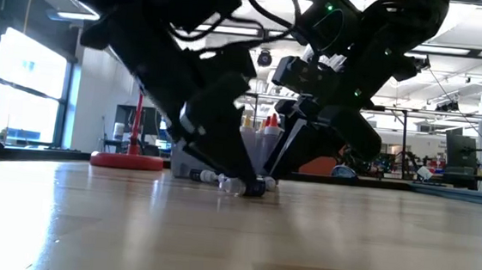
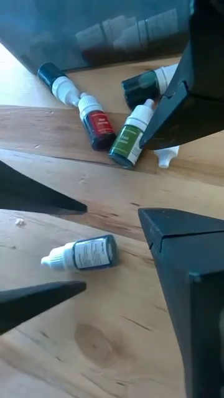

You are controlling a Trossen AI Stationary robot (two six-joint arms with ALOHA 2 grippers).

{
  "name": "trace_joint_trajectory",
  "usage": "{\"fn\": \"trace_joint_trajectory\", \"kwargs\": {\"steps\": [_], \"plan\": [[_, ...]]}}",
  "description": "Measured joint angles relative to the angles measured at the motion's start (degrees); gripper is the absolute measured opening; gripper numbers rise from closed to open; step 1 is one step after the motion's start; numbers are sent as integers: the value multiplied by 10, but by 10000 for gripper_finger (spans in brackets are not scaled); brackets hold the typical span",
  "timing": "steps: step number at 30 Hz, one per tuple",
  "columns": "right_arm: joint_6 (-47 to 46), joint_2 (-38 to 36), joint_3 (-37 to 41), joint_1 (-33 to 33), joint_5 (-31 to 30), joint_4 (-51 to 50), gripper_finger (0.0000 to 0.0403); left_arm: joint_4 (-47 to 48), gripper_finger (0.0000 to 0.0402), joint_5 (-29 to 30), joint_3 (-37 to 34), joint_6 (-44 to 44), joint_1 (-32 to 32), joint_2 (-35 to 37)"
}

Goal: Pick & Place food coloring
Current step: Put the bottom small black food coloring bottle into the bin

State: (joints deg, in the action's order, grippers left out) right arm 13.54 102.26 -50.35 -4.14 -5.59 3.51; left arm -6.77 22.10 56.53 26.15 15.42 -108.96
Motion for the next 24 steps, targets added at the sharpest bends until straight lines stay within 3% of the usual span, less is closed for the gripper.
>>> {"fn": "trace_joint_trajectory", "kwargs": {"steps": [8,19,24], "plan": [[0,0,0,0,0,0,157,10,189,17,0,-4,0,-11],[0,0,0,0,-4,0,157,7,82,16,0,-18,0,-10],[0,0,0,0,-4,0,157,7,56,16,0,-19,0,-10]]}}
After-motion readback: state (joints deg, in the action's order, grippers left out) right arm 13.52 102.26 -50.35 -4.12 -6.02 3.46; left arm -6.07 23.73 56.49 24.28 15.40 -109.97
